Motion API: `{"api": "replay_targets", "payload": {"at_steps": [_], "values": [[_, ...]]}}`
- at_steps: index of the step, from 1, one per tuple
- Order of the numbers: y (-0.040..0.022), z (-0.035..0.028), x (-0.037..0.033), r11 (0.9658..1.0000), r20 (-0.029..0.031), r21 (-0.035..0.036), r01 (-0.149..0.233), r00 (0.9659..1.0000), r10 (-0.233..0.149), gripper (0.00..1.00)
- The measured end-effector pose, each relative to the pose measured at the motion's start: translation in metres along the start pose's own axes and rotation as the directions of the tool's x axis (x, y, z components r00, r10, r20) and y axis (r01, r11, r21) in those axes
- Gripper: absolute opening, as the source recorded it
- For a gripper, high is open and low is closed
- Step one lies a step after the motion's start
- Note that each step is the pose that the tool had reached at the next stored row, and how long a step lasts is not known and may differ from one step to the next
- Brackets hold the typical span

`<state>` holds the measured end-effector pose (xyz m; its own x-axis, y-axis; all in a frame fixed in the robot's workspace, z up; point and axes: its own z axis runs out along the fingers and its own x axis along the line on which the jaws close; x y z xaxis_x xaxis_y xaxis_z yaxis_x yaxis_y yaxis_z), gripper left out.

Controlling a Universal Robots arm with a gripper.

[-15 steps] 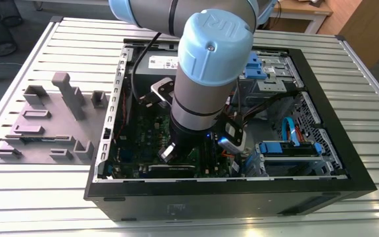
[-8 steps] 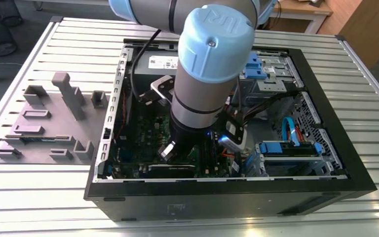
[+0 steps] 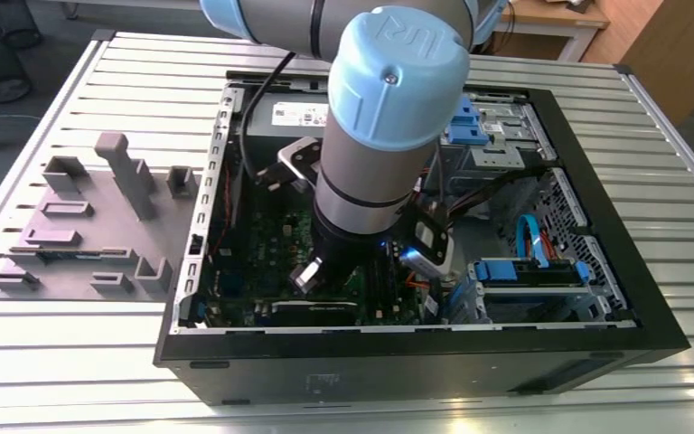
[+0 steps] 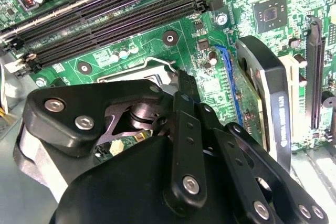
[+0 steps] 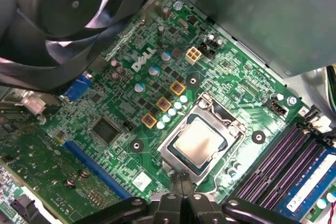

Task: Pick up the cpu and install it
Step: 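Close the cpu cover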

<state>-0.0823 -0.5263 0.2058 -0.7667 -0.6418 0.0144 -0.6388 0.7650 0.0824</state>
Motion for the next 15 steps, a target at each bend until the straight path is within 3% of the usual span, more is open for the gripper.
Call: {"api": "replay_targets", "payload": {"at_steps": [8,15], "values": [[0.0035,0.0016,0.0043,1.0,0.0004,0.0023,-0.008,1.0,0.008,0.11],[0.003,0.0048,0.004,0.9986,0.0037,0.0018,-0.054,0.9986,0.054,0.11]]}}
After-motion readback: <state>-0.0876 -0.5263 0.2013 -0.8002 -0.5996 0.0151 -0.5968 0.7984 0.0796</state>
